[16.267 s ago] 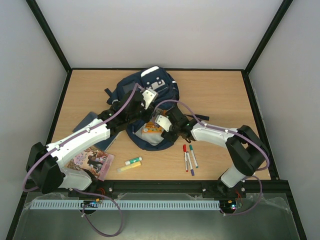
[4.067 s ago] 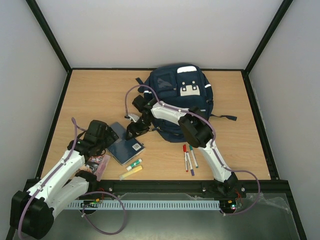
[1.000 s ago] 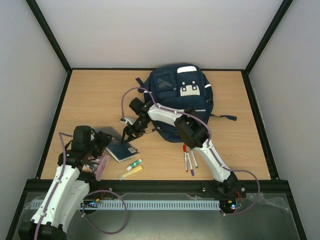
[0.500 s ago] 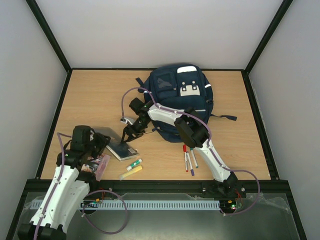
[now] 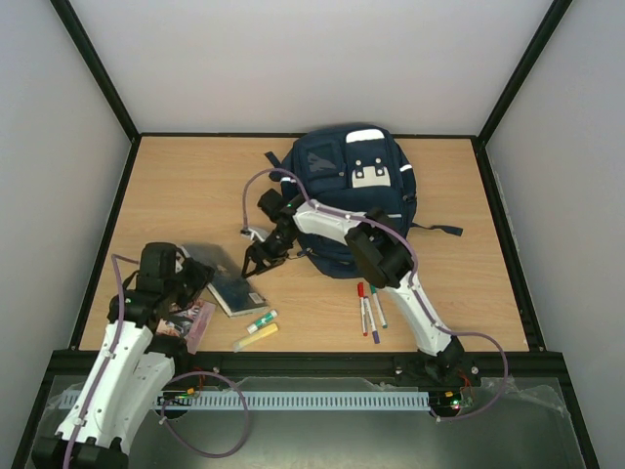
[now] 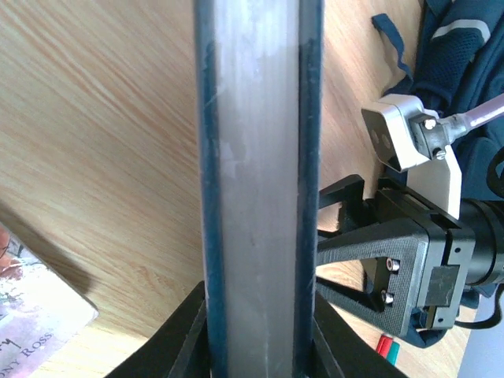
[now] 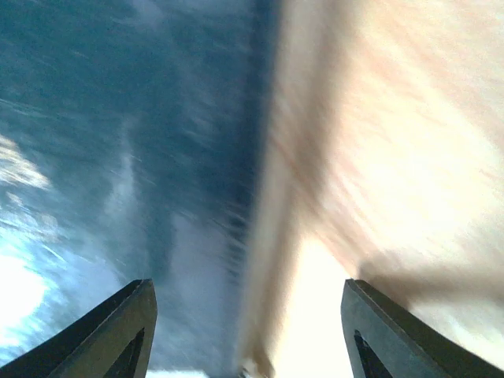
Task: Pack the student bag
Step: Pick up the book from the center of the board.
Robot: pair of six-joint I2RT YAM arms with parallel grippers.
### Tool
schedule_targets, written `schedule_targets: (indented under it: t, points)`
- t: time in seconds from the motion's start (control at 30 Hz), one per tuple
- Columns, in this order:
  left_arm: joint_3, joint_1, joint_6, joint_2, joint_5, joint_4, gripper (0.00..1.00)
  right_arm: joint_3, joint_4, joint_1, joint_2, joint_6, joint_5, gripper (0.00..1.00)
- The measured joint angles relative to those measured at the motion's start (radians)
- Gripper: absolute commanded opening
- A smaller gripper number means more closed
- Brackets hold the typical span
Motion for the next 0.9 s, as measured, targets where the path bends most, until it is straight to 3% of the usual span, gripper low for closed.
schedule_targets:
  t: [0.13, 0.37, 0.43, 0.57, 0.9]
  points:
    - [0.057, -0.002, 0.065, 0.047, 0.014, 0.005, 0.02, -0.084, -0.005, -0.076, -0.091, -0.001, 0.071, 0.74]
    - [0.191, -0.008, 0.183, 0.143, 0.116, 0.149, 0.02, -0.263, 0.012, -0.285, -0.476, -0.064, 0.158, 0.84]
    - [0.221, -0.011, 0.205, 0.169, 0.154, 0.204, 0.02, -0.328, 0.039, -0.32, -0.605, -0.077, 0.179, 0.99]
    - [0.245, -0.043, 0.235, 0.191, 0.217, 0.326, 0.02, -0.47, 0.076, -0.389, -0.822, -0.102, 0.219, 0.99]
    - [0.246, -0.241, 0.264, 0.262, 0.307, 0.648, 0.02, -0.705, 0.041, -0.496, -1.039, -0.167, 0.117, 0.99]
